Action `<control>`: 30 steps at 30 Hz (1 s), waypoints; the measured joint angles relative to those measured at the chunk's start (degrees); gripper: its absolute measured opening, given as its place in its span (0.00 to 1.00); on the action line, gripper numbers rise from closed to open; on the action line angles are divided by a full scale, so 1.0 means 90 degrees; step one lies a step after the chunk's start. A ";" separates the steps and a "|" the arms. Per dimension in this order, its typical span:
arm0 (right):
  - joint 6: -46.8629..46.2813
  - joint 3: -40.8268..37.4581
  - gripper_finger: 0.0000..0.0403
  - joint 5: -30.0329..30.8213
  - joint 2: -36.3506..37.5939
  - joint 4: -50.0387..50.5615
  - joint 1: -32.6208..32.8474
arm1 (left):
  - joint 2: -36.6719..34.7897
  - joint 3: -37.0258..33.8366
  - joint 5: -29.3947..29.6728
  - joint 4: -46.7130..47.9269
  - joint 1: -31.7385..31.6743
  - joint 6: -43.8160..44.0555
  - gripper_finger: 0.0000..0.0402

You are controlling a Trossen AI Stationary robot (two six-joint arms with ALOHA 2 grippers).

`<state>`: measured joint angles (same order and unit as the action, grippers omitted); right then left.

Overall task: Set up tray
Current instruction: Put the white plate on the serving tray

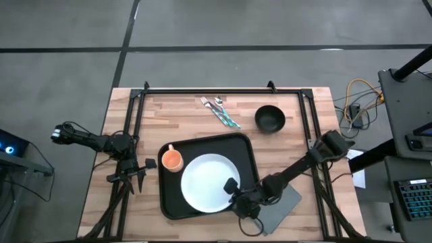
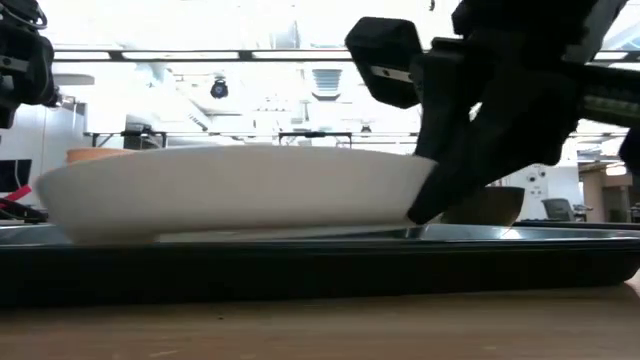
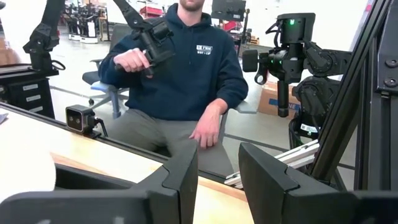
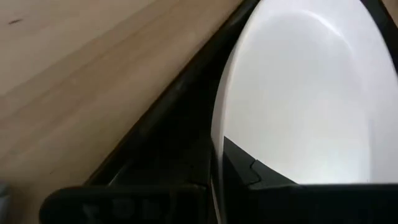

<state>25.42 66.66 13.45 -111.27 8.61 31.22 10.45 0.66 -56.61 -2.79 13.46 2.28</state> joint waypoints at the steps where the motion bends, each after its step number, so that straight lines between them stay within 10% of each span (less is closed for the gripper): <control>1: 0.0051 0.0085 0.02 0.0000 -0.0063 0.0013 -0.0003 | 0.0001 0.0001 0.0000 0.0000 0.0000 0.0002 0.24; 30: 0.0802 0.1391 0.02 -0.0343 -0.0954 0.0222 -0.0319 | 0.0055 0.0000 0.0001 0.0000 0.0002 0.0000 0.24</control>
<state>32.63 79.18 10.37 -119.85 10.61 28.35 10.94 0.66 -56.60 -2.79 13.47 2.29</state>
